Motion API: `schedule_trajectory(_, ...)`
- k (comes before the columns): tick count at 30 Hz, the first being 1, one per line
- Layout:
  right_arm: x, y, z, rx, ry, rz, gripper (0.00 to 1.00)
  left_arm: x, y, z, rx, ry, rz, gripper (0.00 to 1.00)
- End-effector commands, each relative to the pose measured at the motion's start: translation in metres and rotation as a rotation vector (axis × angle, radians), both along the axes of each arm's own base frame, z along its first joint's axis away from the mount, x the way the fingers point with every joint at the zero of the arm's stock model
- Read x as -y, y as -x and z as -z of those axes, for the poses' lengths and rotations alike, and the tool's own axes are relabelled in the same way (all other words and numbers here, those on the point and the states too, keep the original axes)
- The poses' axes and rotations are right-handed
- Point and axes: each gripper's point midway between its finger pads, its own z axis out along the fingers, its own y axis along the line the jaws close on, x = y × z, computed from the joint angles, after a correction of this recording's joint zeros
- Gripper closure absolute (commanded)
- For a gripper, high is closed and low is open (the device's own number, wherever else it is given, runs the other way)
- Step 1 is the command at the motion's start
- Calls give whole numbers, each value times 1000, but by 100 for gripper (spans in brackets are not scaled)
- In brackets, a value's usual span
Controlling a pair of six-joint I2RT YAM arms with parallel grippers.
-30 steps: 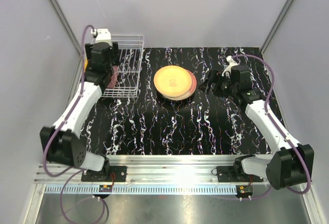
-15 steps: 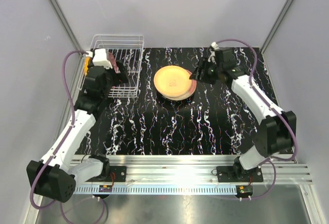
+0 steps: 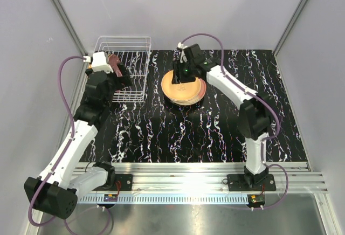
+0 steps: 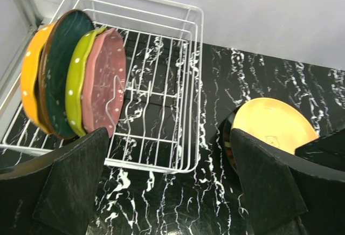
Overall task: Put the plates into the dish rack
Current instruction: Grab a plate with the right arm
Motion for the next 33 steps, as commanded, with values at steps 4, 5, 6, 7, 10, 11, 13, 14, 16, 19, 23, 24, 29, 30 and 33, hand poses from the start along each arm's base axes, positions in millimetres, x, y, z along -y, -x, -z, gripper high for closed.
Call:
schedule_trajectory(4, -35, -9, 6, 48, 94, -73, 43, -13, 1, -23, 44, 10, -71, 2)
schedule_trajectory(5, -39, -15, 10, 58, 115, -72, 43, -12, 1, -25, 46, 12, -67, 2)
schedule_trajectory(6, -41, -12, 15, 48, 128, -79, 43, -12, 1, -25, 42, 11, -65, 2)
schedule_trajectory(7, -43, -13, 17, 49, 137, -83, 43, -12, 1, -24, 36, 9, -64, 2)
schedule_trajectory(10, -51, -12, 25, 51, 162, -95, 44, -11, 1, -24, 28, 10, -60, 2)
schedule_trajectory(11, -51, -13, 29, 53, 174, -90, 44, -10, 0, -25, 28, 12, -60, 2)
schedule_trajectory(13, -56, -9, 35, 41, 180, -102, 45, -10, 1, -24, 23, 12, -59, 2)
schedule_trajectory(14, -57, -8, 37, 39, 181, -104, 45, -10, 1, -24, 21, 12, -57, 2)
schedule_trajectory(16, -60, -6, 41, 35, 186, -109, 45, -10, 1, -24, 21, 10, -59, 2)
schedule_trajectory(19, -66, -3, 47, 33, 194, -121, 46, -10, 0, -24, 18, 9, -57, 2)
schedule_trajectory(23, -67, -4, 52, 33, 205, -116, 48, -9, 0, -24, 19, 10, -54, 2)
schedule_trajectory(24, -68, -3, 53, 32, 208, -119, 49, -9, 0, -23, 16, 8, -54, 2)
schedule_trajectory(29, -64, -8, 63, 33, 252, -98, 55, -6, 0, -23, 15, 11, -37, 2)
schedule_trajectory(30, -64, -8, 65, 32, 258, -96, 55, -6, 0, -23, 17, 10, -37, 2)
schedule_trajectory(33, -60, -9, 70, 28, 285, -92, 58, -6, -1, -22, 10, 9, -36, 2)
